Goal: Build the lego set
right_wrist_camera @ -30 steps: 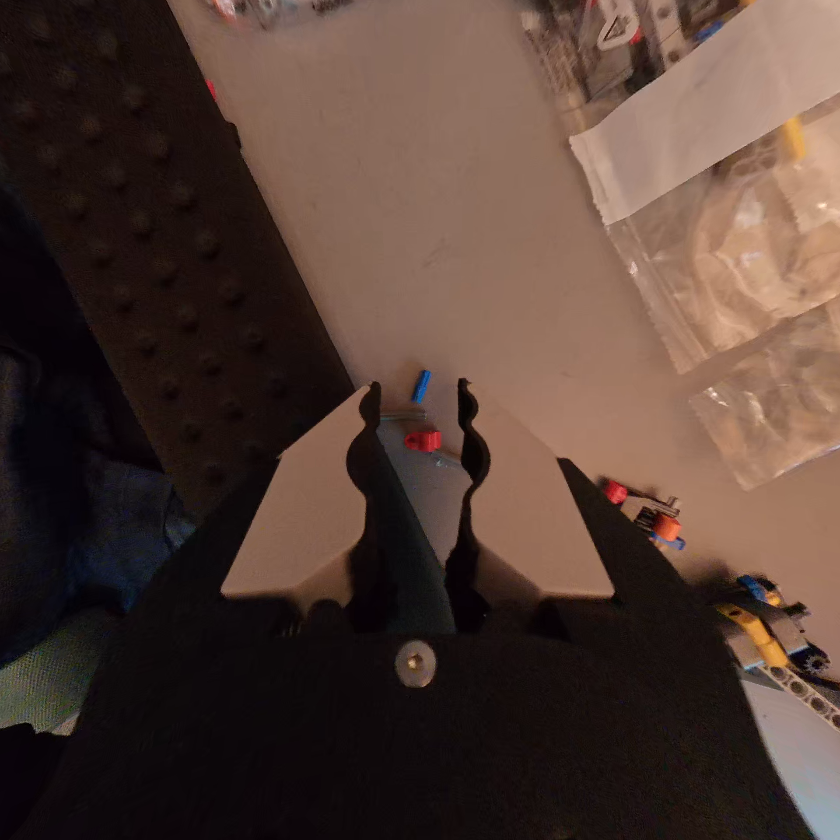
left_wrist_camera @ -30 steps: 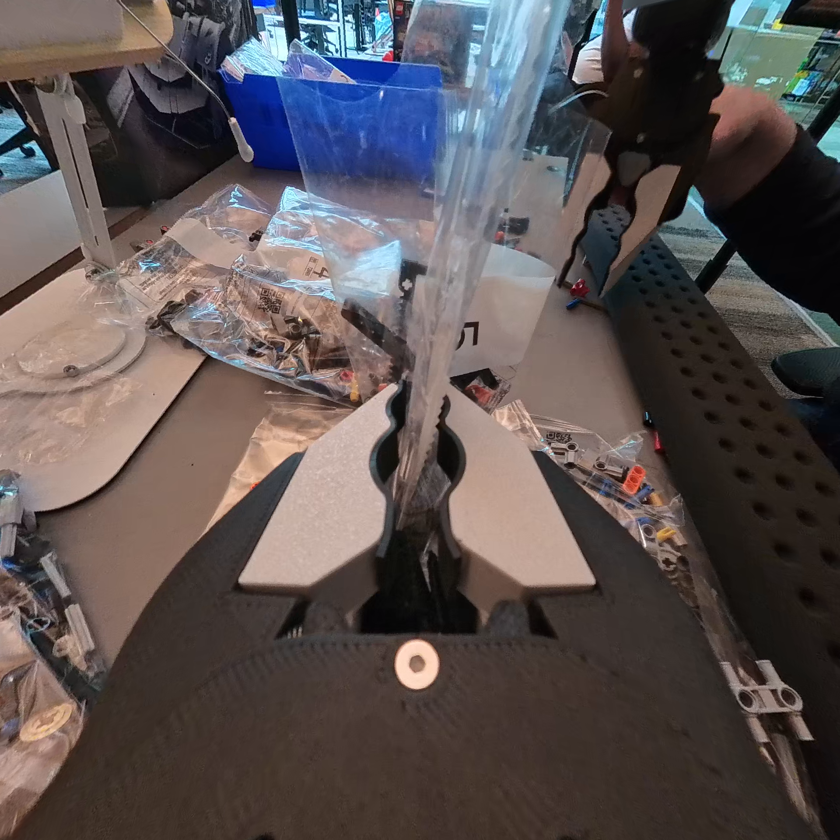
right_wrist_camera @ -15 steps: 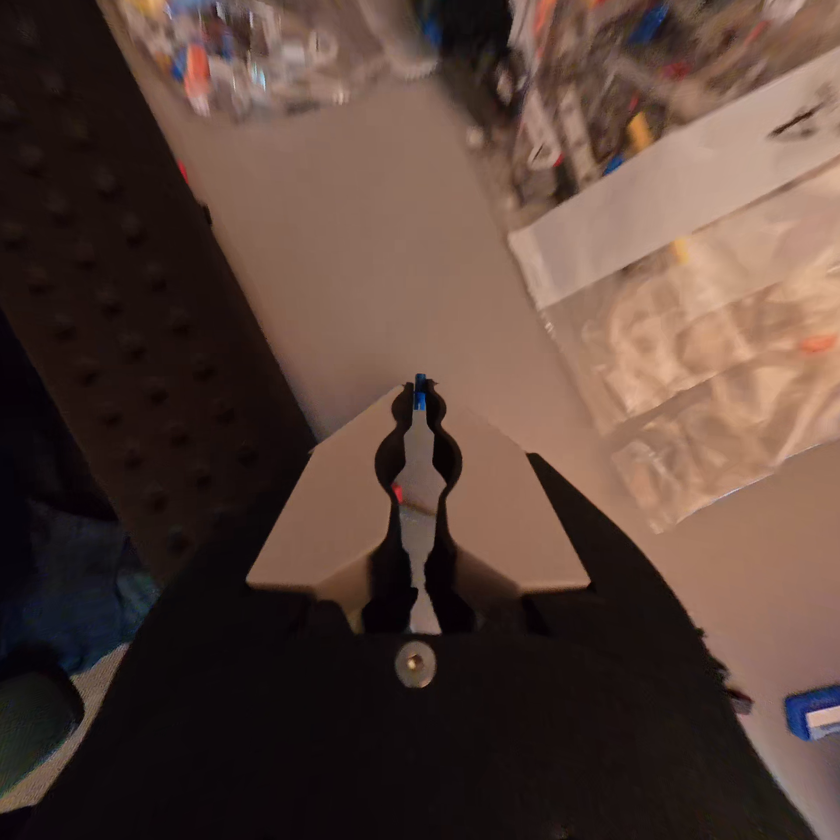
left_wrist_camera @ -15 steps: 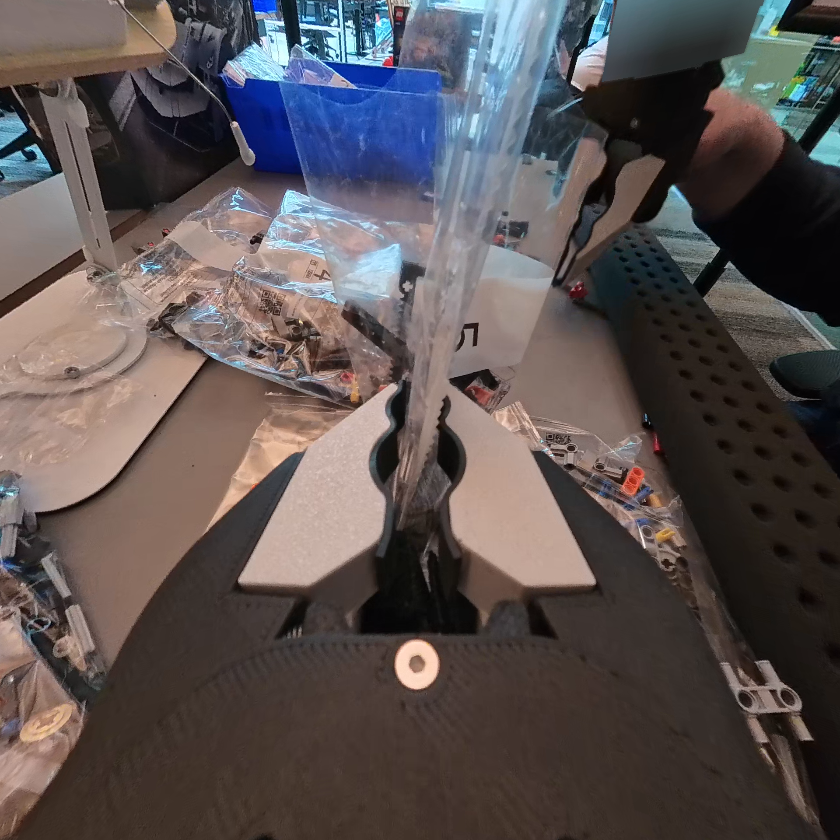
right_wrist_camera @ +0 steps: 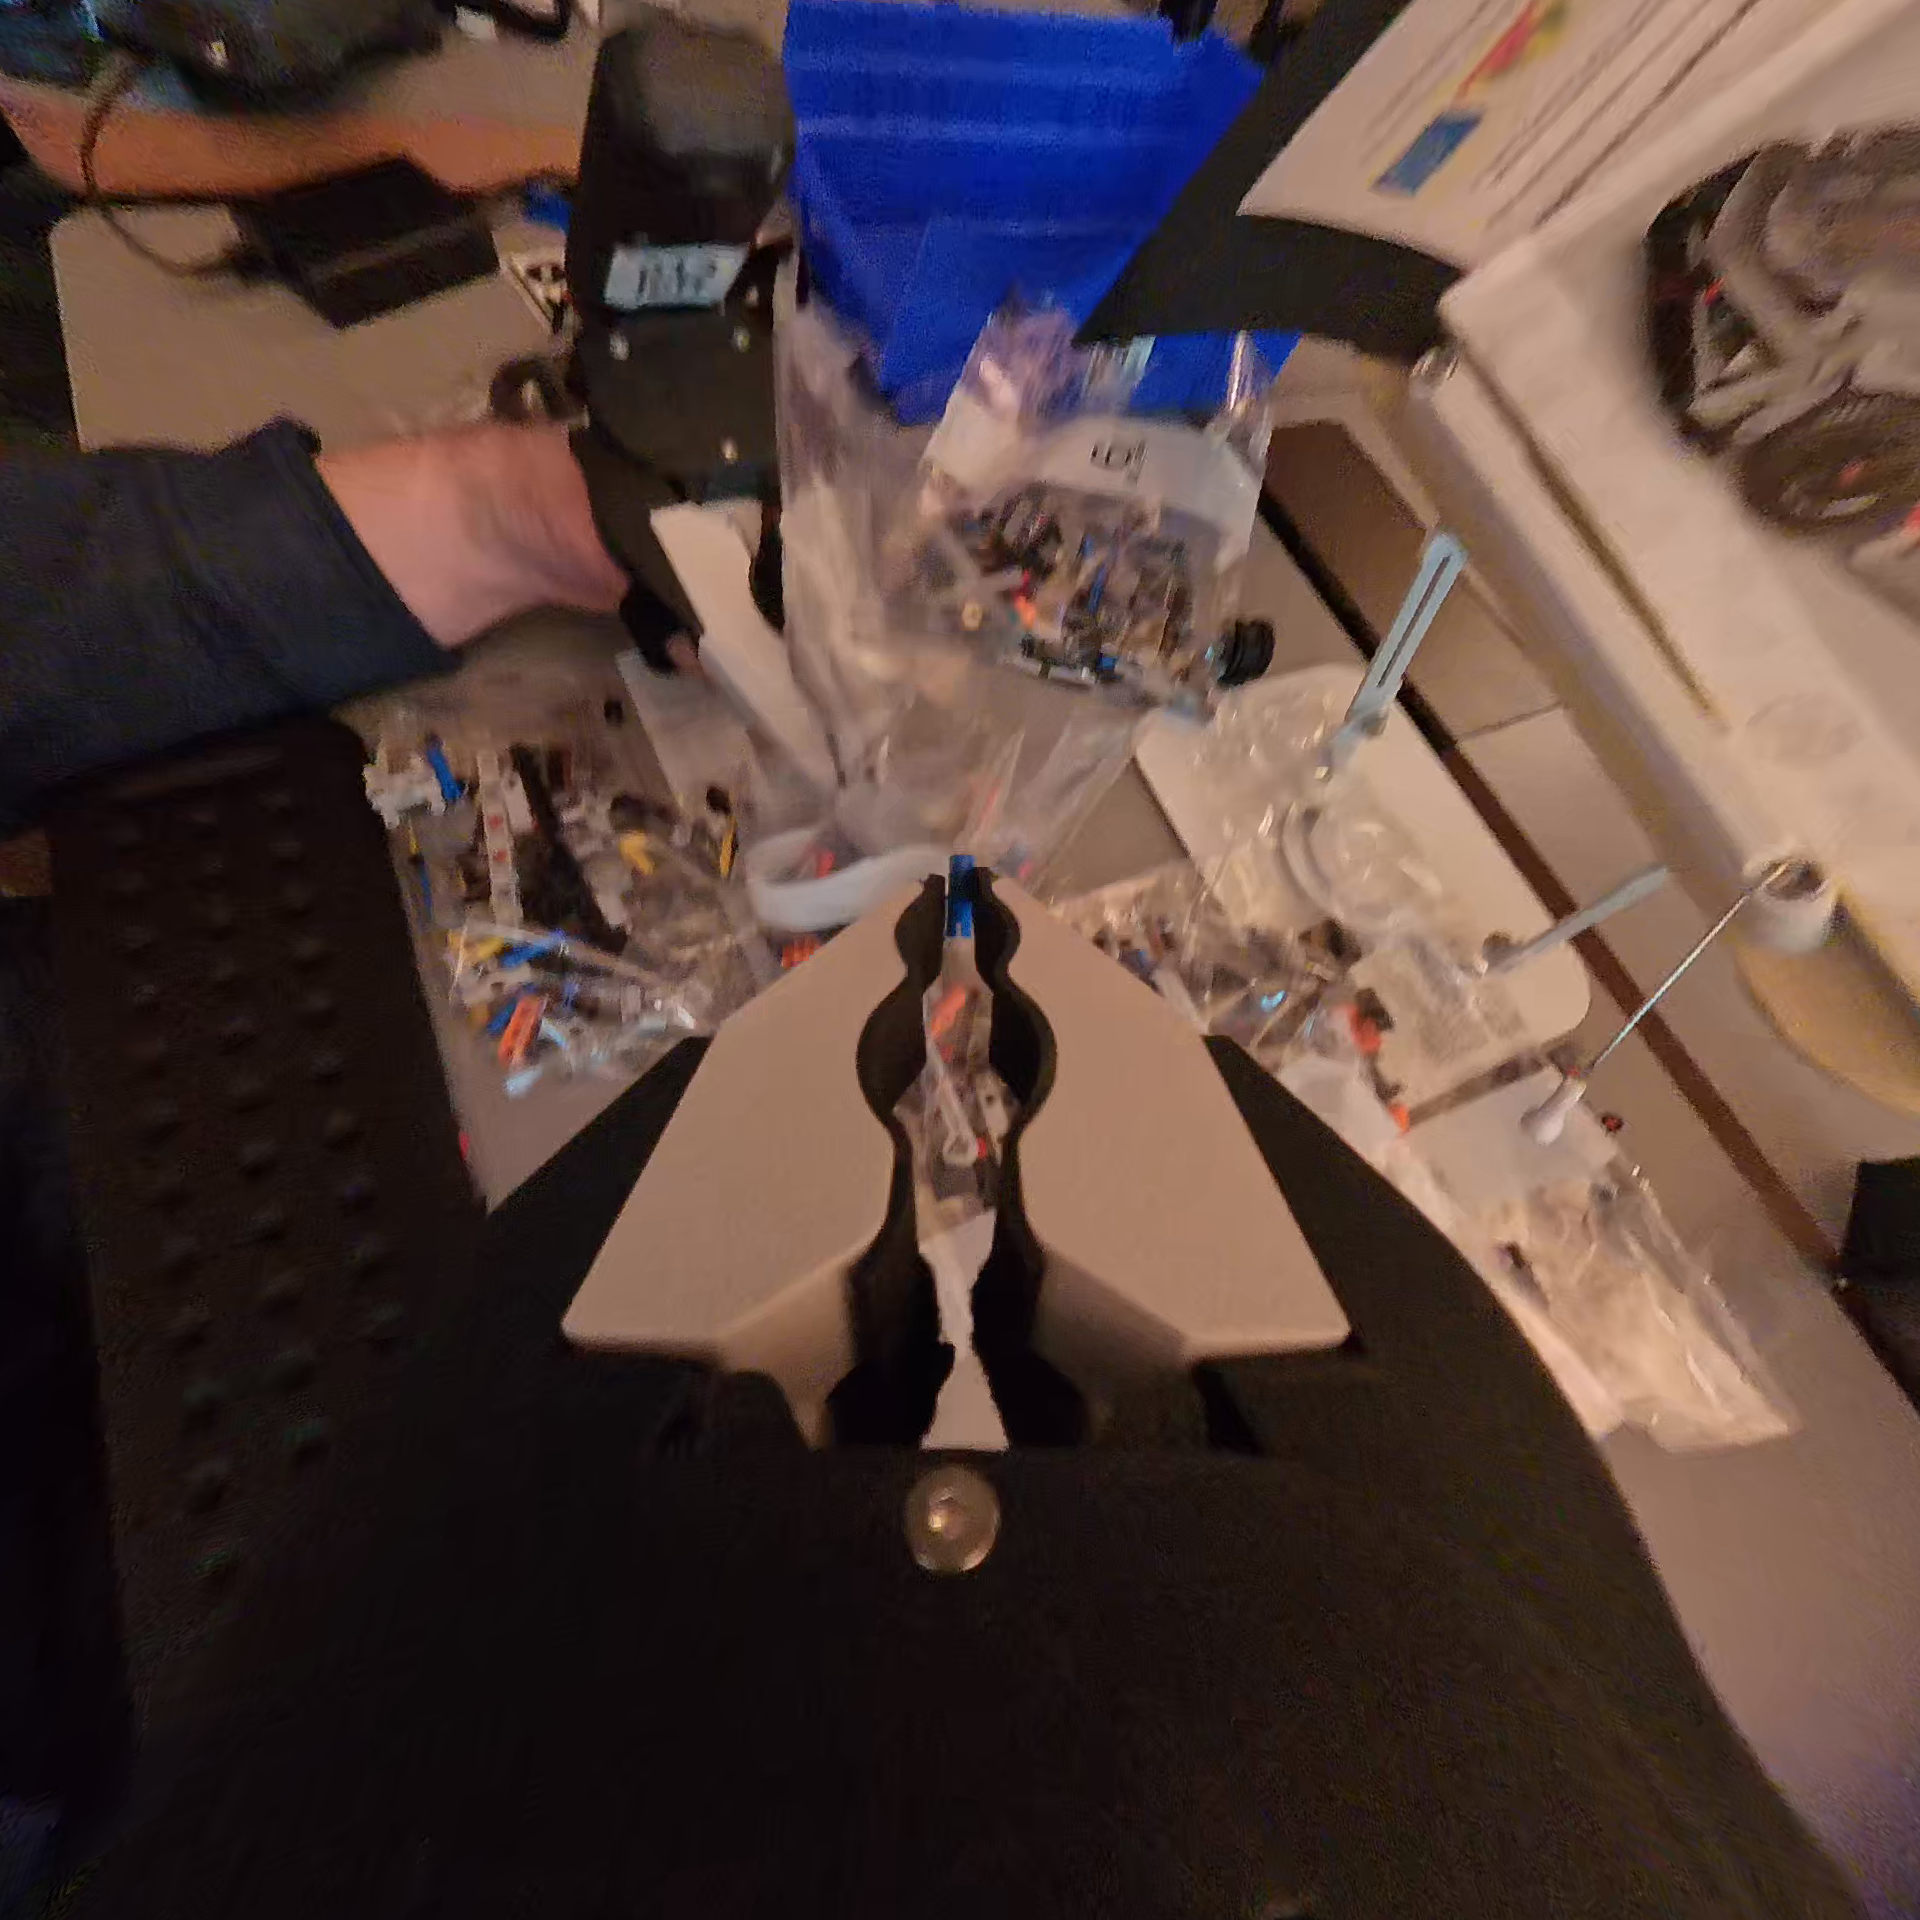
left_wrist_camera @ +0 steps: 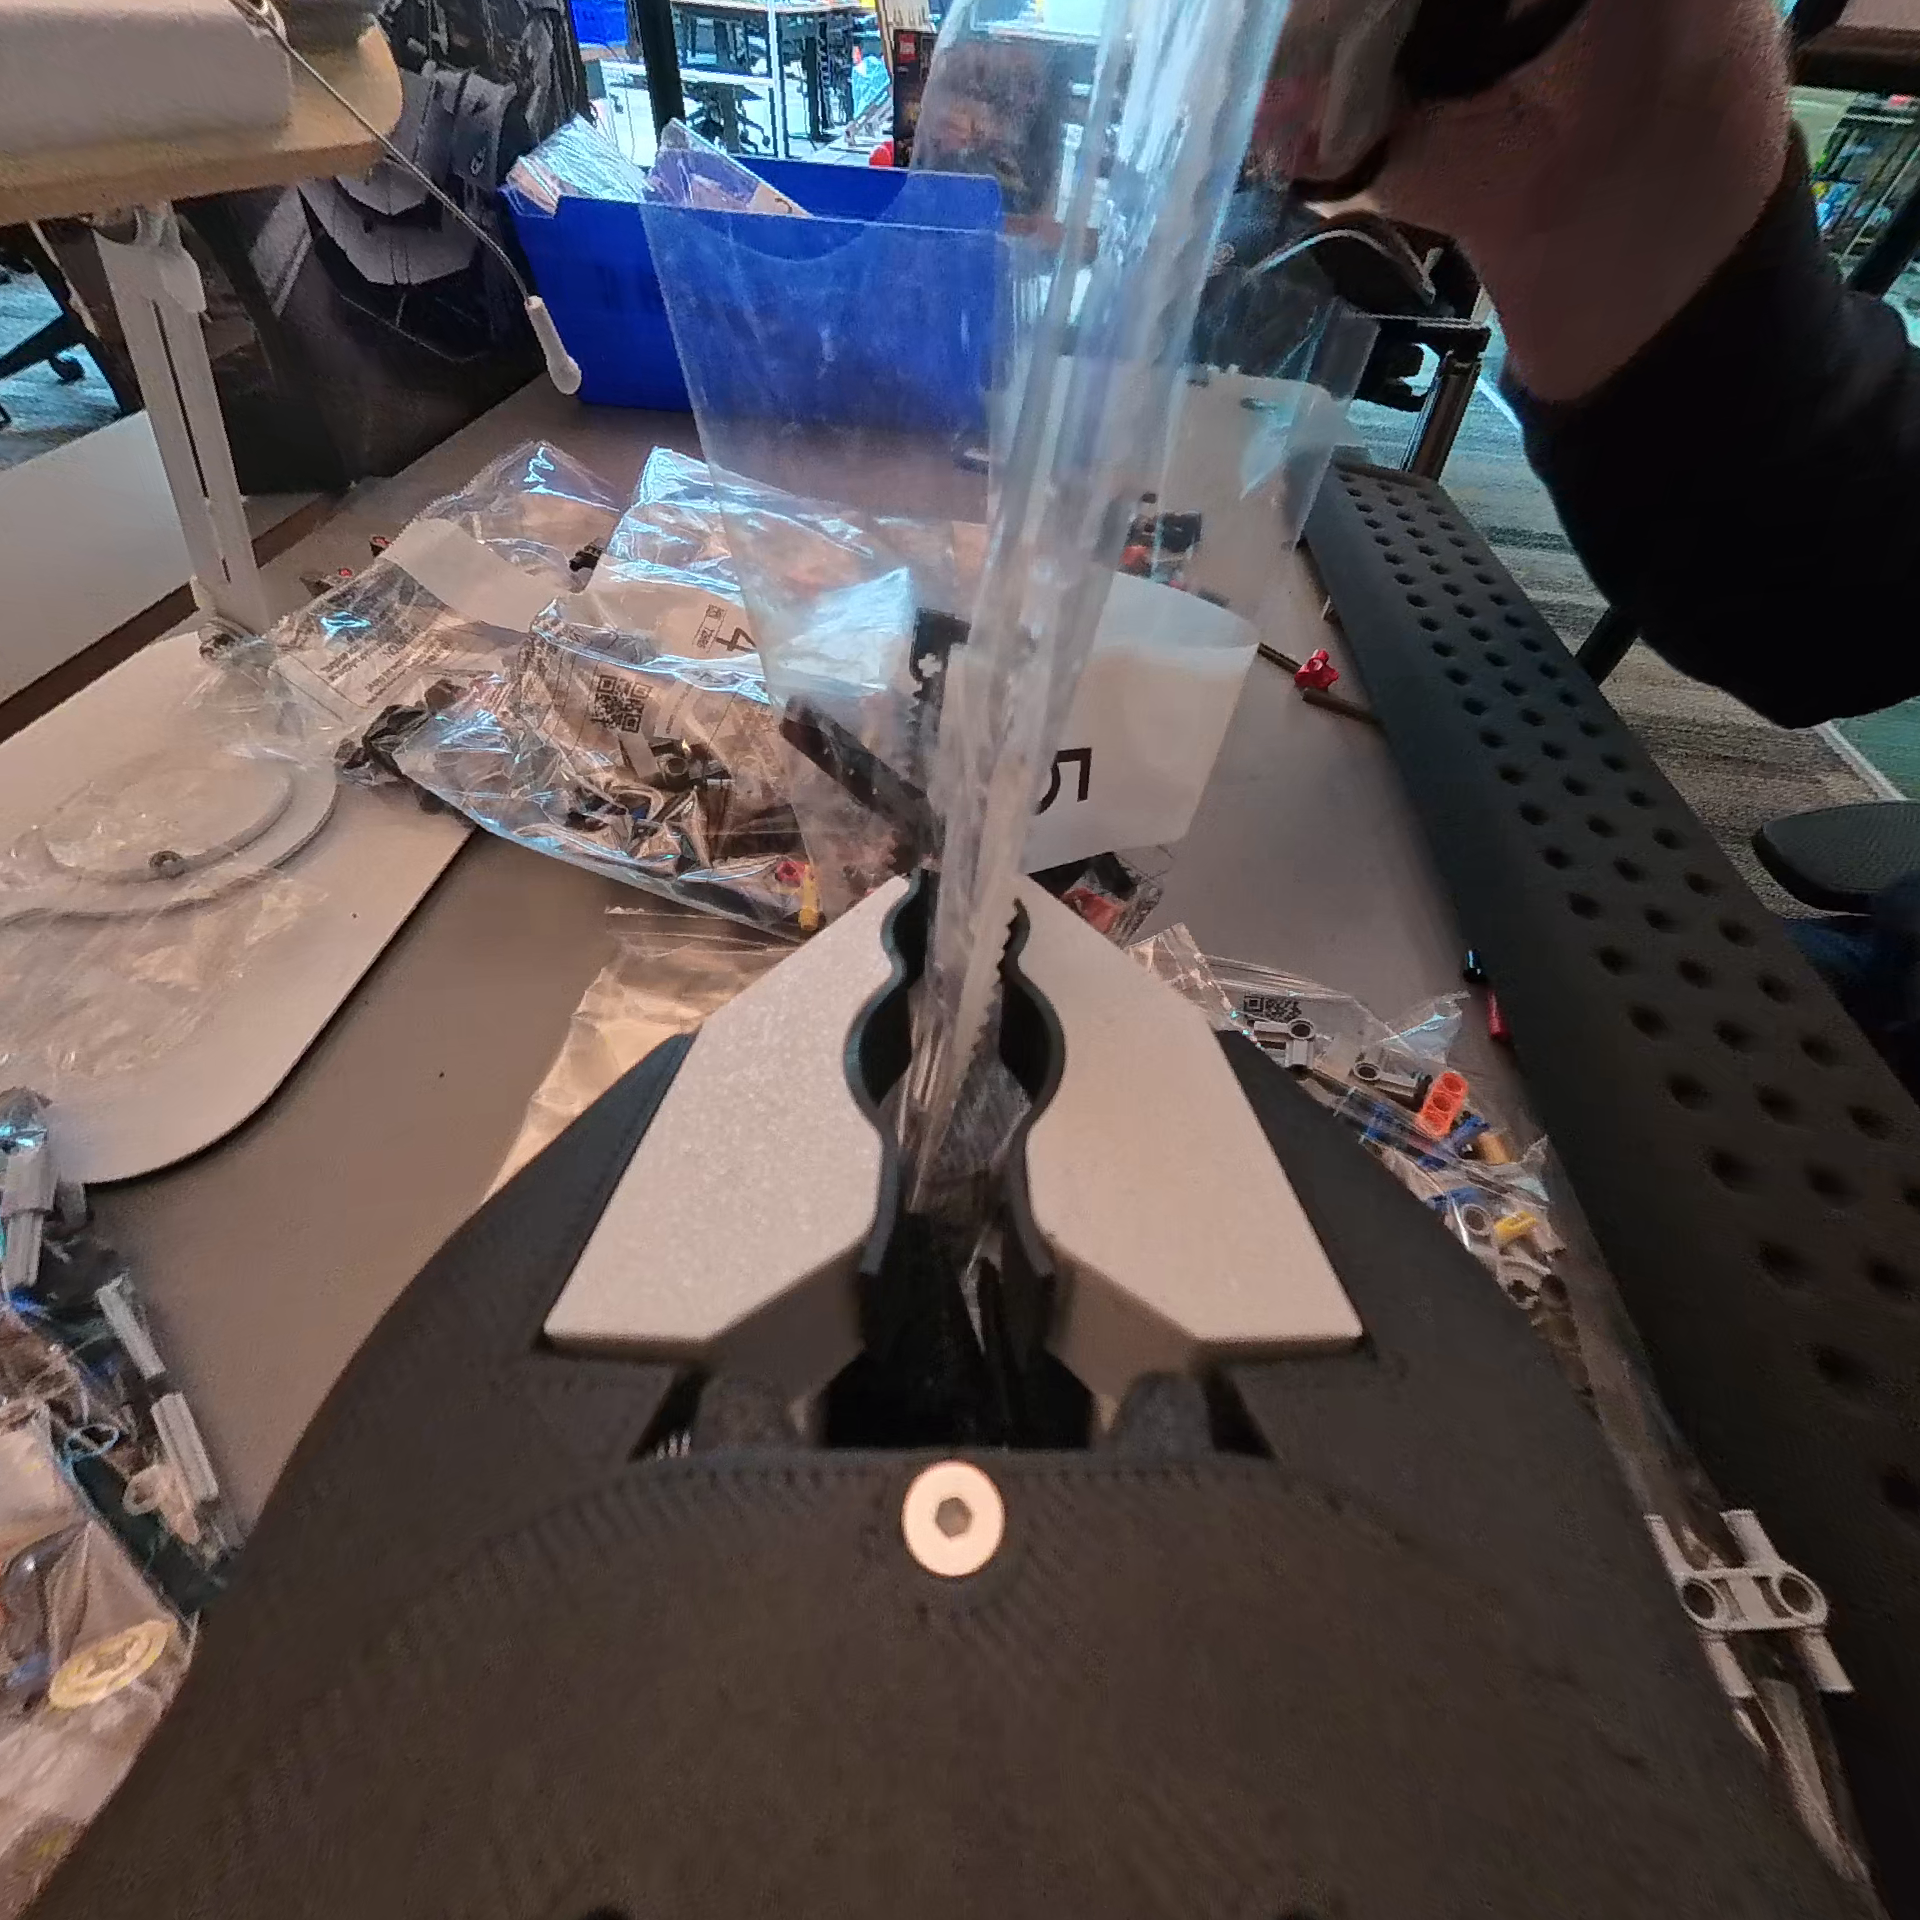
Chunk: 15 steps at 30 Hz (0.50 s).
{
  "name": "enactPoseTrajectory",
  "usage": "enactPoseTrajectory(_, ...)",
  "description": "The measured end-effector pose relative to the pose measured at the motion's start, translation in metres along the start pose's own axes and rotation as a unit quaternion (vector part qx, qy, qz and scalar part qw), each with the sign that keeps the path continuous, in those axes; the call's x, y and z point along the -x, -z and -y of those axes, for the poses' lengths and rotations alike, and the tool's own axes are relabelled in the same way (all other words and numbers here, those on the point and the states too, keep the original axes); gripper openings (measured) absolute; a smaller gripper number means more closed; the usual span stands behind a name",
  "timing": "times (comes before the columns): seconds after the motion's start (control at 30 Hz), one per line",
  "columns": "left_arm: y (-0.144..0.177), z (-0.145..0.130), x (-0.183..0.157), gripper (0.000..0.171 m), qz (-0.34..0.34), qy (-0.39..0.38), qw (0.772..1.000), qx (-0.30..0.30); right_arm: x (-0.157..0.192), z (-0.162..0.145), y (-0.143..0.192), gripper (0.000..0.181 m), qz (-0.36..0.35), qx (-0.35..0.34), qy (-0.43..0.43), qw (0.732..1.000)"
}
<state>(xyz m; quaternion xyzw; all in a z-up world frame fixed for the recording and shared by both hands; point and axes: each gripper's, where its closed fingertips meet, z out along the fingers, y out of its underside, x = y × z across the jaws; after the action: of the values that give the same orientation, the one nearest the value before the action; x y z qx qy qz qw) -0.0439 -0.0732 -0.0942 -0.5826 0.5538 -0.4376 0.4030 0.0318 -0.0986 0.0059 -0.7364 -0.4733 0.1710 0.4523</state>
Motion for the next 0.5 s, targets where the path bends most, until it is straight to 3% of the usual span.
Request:
enactPoseTrajectory(0.2,0.0,0.001,-0.001,0.009,-0.002,-0.002,1.0,-0.001,-0.008,0.022,-0.014,0.002,-0.001,-0.025,-0.009,1.0)
enactPoseTrajectory(0.5,0.0,0.003,-0.002,0.009,-0.003,-0.004,1.0,-0.004,-0.003,0.022,-0.031,0.002,0.025,-0.028,-0.029,0.999)
